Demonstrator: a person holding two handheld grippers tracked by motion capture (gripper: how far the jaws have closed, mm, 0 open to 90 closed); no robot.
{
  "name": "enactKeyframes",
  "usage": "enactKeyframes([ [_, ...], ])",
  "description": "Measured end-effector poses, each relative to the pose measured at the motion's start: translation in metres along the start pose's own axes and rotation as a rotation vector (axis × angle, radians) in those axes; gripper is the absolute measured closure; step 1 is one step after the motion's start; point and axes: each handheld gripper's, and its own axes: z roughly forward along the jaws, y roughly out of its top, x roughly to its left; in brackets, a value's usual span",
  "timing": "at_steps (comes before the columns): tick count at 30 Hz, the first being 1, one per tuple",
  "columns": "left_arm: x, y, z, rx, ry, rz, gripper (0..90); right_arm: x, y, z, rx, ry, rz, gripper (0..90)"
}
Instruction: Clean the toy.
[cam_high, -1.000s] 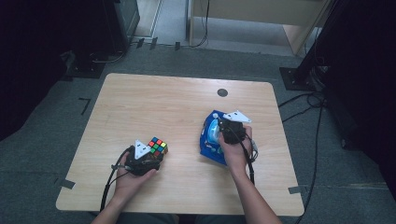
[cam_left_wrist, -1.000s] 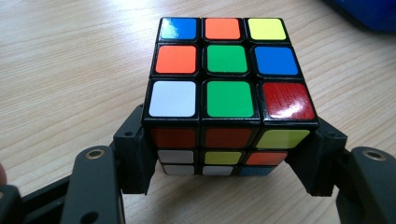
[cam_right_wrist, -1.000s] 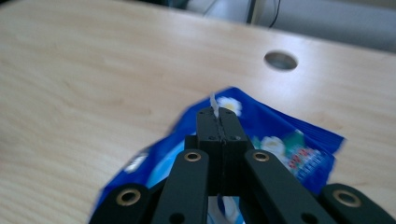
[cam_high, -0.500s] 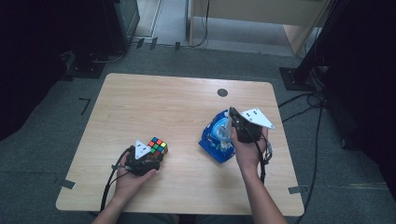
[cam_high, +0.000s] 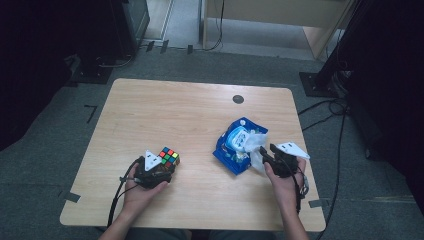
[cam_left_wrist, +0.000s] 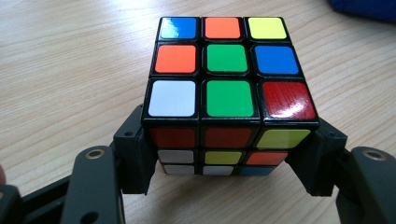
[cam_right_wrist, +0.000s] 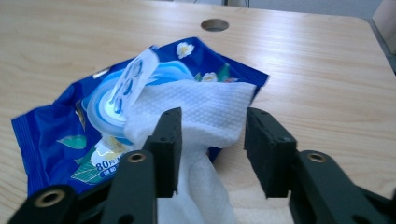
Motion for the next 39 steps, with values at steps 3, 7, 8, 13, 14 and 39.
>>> enactKeyframes([
  [3, 0.0, 0.0, 0.001, 0.003, -0.001, -0.003, 33.3, -0.005, -0.003, -0.003, 0.004, 0.042, 0.019, 51.5],
  [7, 0.0, 0.001, 0.001, 0.012, 0.0, -0.004, 32.0, 0.003, -0.007, 0.008, 0.044, 0.067, -0.019, 46.7],
  [8, 0.001, 0.001, 0.002, 0.019, -0.002, -0.009, 31.5, 0.008, -0.009, 0.021, 0.06, 0.072, -0.032, 44.7],
  [13, 0.002, 0.001, 0.002, 0.025, -0.013, -0.016, 30.7, 0.017, -0.009, 0.037, 0.1, 0.083, -0.016, 46.7],
  [14, 0.002, 0.001, 0.002, 0.028, -0.019, -0.016, 30.6, 0.018, -0.013, 0.041, 0.122, 0.114, 0.02, 59.8],
  [39, 0.002, 0.007, 0.011, 0.109, 0.029, -0.021, 25.0, 0.026, -0.02, 0.027, 0.05, 0.15, 0.072, 61.5],
])
